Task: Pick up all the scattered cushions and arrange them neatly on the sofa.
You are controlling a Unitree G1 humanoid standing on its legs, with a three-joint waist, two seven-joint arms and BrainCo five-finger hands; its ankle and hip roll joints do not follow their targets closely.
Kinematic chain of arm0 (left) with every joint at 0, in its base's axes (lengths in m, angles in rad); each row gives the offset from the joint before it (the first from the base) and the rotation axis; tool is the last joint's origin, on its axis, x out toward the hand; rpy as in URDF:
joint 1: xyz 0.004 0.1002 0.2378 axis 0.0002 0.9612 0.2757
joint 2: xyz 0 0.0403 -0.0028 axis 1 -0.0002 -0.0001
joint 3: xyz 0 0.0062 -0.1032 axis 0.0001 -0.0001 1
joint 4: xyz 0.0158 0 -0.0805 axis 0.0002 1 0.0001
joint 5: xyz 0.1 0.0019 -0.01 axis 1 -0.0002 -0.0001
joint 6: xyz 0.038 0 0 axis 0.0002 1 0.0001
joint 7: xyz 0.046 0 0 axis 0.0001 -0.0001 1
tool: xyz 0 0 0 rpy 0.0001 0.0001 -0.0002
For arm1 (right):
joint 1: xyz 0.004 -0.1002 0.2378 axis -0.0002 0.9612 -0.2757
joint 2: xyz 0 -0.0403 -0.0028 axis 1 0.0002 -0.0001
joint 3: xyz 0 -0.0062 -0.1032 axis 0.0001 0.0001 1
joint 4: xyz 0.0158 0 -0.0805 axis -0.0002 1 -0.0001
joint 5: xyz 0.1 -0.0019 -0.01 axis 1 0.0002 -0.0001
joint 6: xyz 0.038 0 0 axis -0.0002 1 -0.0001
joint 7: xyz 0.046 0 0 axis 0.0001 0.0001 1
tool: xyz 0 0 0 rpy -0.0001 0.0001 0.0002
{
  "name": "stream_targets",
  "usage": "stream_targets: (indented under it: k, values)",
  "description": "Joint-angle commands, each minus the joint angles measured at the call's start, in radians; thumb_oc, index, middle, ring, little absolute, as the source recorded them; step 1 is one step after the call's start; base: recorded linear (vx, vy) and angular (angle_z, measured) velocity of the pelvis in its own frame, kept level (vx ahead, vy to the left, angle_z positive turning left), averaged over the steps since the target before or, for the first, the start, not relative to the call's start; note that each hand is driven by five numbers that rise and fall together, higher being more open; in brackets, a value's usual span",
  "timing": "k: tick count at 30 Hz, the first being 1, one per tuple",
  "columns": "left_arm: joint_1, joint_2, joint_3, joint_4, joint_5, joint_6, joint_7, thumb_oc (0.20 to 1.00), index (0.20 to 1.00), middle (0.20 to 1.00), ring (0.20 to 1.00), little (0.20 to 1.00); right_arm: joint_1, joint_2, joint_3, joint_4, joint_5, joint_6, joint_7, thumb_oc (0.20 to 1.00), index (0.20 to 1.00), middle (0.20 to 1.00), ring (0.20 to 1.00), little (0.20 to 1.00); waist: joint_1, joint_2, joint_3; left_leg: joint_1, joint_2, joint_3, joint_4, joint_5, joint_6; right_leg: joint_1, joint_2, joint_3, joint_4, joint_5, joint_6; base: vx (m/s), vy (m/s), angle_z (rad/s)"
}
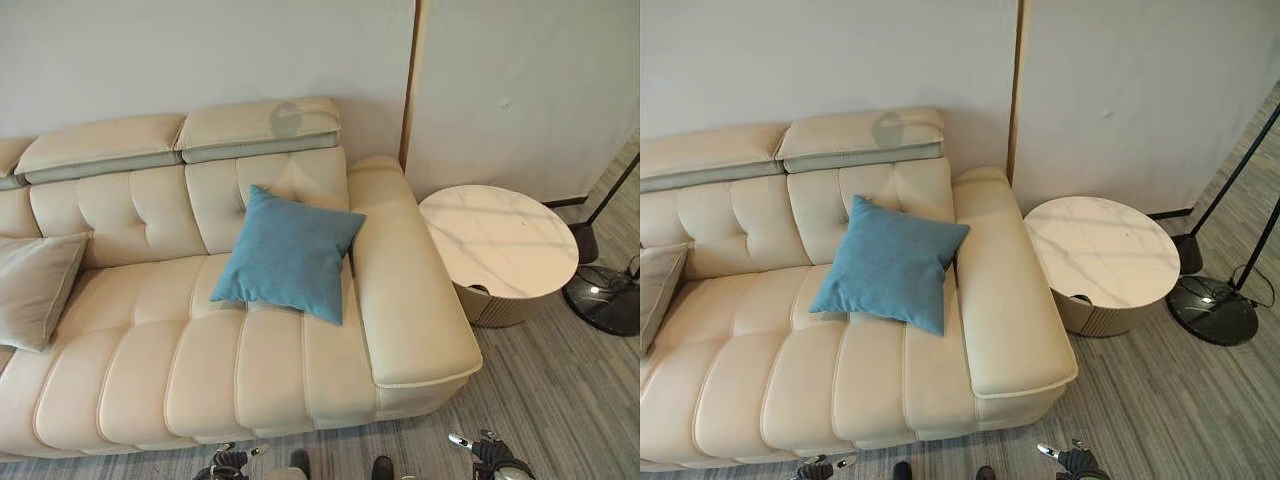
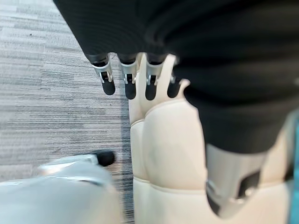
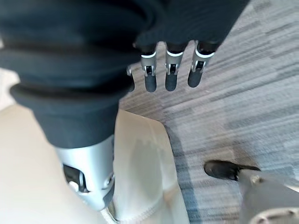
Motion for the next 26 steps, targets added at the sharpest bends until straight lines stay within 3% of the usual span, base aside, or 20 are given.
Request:
stream_targets:
  k: [1,5,13,19,26]
  values:
    - [-0.032,0.022,0.009,-0.03,-0.008,-0.011,0.015,1.0,1.0,1.0,1.0,1.0,-0.072,0.013,0.003,0.01,-0.01,-0.011,0.007,1.0,1.0,1.0,1.0,1.0,0.005,-0.01,-0.018,0.044,-0.044,0.022,-0.04,-0.12,0.059,0.04,-0.015,-0.006,0.003,-0.12,0.15,-0.02,0.041,0.22]
    - [-0.034,0.019,-0.017,-0.069,0.003,-0.011,0.024,1.0,1.0,1.0,1.0,1.0,-0.062,0.004,-0.005,-0.015,-0.016,-0.014,-0.007,1.0,1.0,1.0,1.0,1.0,-0.013,0.009,-0.038,0.077,-0.026,0.03,-0.164,-0.072,0.039,0.023,-0.013,-0.048,0.001,-0.111,0.154,-0.08,0.083,0.43]
    - [-0.003,0.021,-0.012,-0.145,-0.018,-0.018,0.031,1.0,1.0,1.0,1.0,1.0,-0.049,-0.011,-0.002,-0.082,-0.026,-0.021,-0.01,1.0,1.0,1.0,1.0,1.0,-0.001,0.009,-0.048,0.098,-0.035,0.017,-0.164,-0.1,0.048,0.032,-0.02,-0.041,0.001,-0.093,0.168,-0.04,0.115,0.04]
    - [0.061,0.067,-0.002,-0.428,-0.015,-0.046,0.064,1.0,1.0,1.0,1.0,1.0,0.009,-0.027,-0.029,-0.269,-0.024,-0.048,-0.027,1.0,1.0,1.0,1.0,1.0,0.004,-0.01,-0.048,0.1,-0.046,0.015,-0.164,-0.113,0.061,0.036,-0.032,-0.033,0.001,-0.077,0.184,-0.04,0.103,0.0]
    - [0.088,0.064,0.006,-0.507,-0.054,-0.047,0.069,1.0,1.0,1.0,1.0,1.0,0.037,-0.013,-0.035,-0.31,-0.031,-0.043,-0.03,1.0,1.0,1.0,1.0,1.0,0.0,-0.017,-0.05,0.104,-0.06,0.019,-0.164,-0.125,0.074,0.042,-0.044,-0.028,0.001,-0.066,0.195,-0.01,0.078,-0.01]
